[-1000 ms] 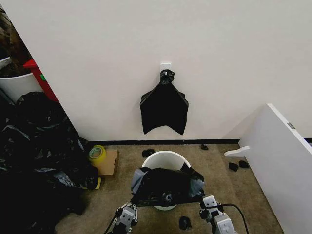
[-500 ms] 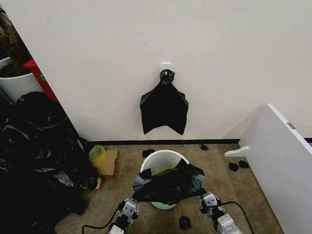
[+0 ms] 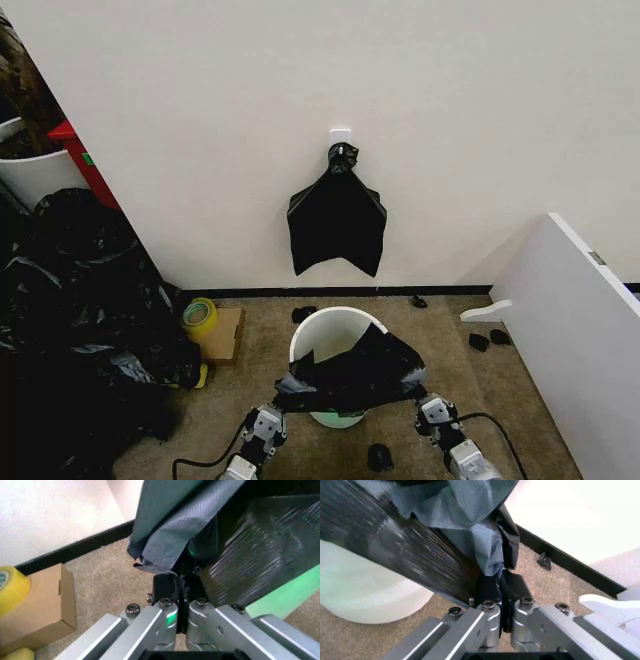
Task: Place the garbage bag over the trash bin.
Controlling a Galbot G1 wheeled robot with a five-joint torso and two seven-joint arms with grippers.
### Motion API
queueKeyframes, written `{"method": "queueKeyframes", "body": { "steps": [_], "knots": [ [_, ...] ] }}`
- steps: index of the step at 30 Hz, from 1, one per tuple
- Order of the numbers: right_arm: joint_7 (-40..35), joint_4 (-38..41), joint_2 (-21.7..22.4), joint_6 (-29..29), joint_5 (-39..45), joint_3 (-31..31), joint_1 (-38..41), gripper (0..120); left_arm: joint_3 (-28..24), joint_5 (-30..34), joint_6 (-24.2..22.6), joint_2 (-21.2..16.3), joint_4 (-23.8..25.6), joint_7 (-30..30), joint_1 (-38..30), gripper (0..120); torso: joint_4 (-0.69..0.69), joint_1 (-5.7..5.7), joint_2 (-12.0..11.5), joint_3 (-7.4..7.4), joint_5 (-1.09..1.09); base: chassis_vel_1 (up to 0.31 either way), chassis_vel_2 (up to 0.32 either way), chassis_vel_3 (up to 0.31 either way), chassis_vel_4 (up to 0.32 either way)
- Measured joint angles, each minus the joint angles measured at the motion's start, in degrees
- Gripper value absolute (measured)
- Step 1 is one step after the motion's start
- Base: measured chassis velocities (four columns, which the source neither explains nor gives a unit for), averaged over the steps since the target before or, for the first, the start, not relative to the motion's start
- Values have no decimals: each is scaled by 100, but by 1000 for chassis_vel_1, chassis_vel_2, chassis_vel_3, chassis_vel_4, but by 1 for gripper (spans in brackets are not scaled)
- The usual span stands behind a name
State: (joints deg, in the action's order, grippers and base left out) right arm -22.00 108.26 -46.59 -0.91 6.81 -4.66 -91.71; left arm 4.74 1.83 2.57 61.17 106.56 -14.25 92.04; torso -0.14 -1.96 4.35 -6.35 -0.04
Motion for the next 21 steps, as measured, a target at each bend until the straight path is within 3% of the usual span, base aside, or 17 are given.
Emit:
{"method": "queueKeyframes", "body": {
  "steps": [15, 21],
  "knots": [
    [373, 640, 279, 489, -267, -29, -493, 0, 70, -21, -33, -263, 581, -2, 490, 0, 0, 0, 0, 0, 0, 0, 0, 0, 0],
    [399, 331, 237, 439, -397, -119, -322, 0, 70, -27, -54, -164, 458, 7, 401, 0, 0, 1, 0, 0, 1, 0, 0, 0, 0]
  ]
}}
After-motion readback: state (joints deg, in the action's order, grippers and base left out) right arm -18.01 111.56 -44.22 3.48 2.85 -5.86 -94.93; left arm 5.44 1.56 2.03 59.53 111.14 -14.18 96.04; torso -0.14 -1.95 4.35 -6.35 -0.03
